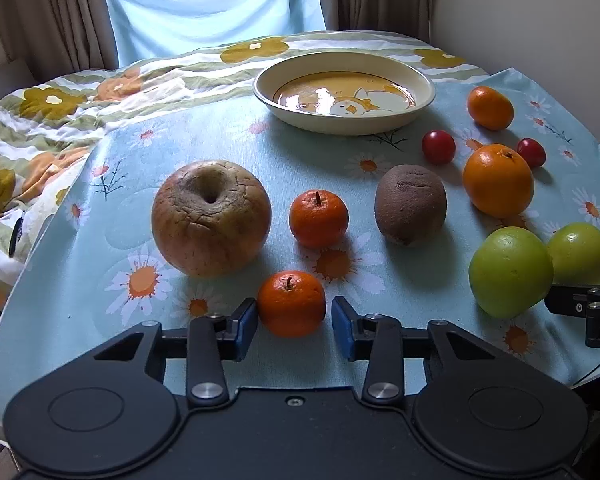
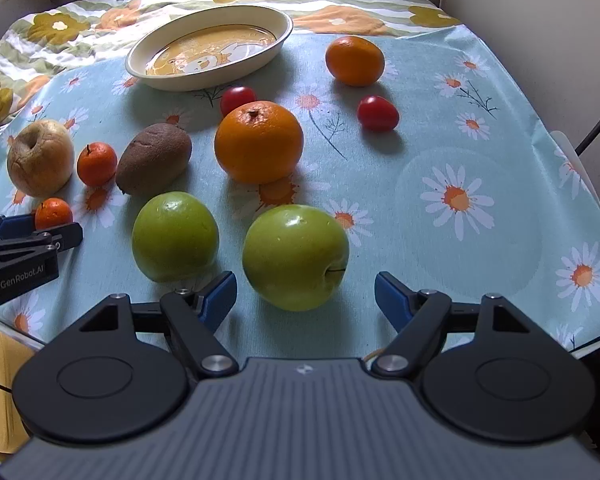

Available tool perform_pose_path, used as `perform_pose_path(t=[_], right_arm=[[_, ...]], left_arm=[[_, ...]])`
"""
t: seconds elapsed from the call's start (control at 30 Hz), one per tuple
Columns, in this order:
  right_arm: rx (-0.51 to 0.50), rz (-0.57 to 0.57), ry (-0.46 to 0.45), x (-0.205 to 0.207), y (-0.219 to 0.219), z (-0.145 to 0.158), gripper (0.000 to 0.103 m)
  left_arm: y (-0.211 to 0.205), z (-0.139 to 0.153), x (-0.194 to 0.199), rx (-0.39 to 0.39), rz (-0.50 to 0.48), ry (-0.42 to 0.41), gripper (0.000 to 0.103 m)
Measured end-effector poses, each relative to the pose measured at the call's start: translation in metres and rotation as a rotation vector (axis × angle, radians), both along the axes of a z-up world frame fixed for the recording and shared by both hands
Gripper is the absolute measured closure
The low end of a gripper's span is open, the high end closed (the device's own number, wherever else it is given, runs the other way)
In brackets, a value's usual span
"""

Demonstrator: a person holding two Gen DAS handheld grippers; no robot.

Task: Organize fruits
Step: 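Reach the left tool to the tangerine while the right tool reaches the green apple, then grasp the tangerine with the left tool while the right tool grasps the green apple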

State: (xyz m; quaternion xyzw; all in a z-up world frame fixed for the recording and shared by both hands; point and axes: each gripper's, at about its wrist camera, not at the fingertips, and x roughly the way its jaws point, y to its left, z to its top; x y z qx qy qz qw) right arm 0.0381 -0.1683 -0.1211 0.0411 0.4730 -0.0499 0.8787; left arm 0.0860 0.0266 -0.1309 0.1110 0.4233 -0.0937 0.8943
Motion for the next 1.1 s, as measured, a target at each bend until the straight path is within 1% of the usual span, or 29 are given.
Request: perform_pose_path(t=[0.17,0.3,0.6,0.67,0.7,0.9,1.0,1.1], right_arm=[[0.011,0.014,0.000,0.006,-0.001,0.001,0.018],[0.014,0.032,0.005,0.010,-0.001,0.001,0.025],[0.018,0.077,0.000,0.014,-0.003,-0.001,0.026],[0.018,0.095,-0.002,0.015,-0.003,-0.001,0.031],[0.015,0.105,-0.003,0.016,-0.003,-0.001,0.031],[0.043,0.142,-0.003,0.016,-0.011,0.008,0.032],[0.052,0.160,-0.016,0.015,-0.015,0.023,0.032],[0.053,0.184,-0.030,0.018,-0.021,0.043,0.032]], left_arm=[[0.003,0.000,0.000,-0.017,0.008,0.006,0.063],[0.002,0.001,-0.002,-0.014,0.014,0.009,0.063],[-0.003,0.001,-0.004,-0.011,0.035,0.009,0.064],[-0.004,0.002,-0.006,-0.011,0.040,0.009,0.064],[-0.005,0.004,-0.007,-0.010,0.043,0.007,0.064],[-0.011,0.023,-0.015,0.002,0.074,-0.022,0.064],[-0.014,0.039,-0.019,-0.004,0.096,-0.038,0.064],[-0.018,0.060,-0.022,-0.005,0.115,-0.075,0.064]])
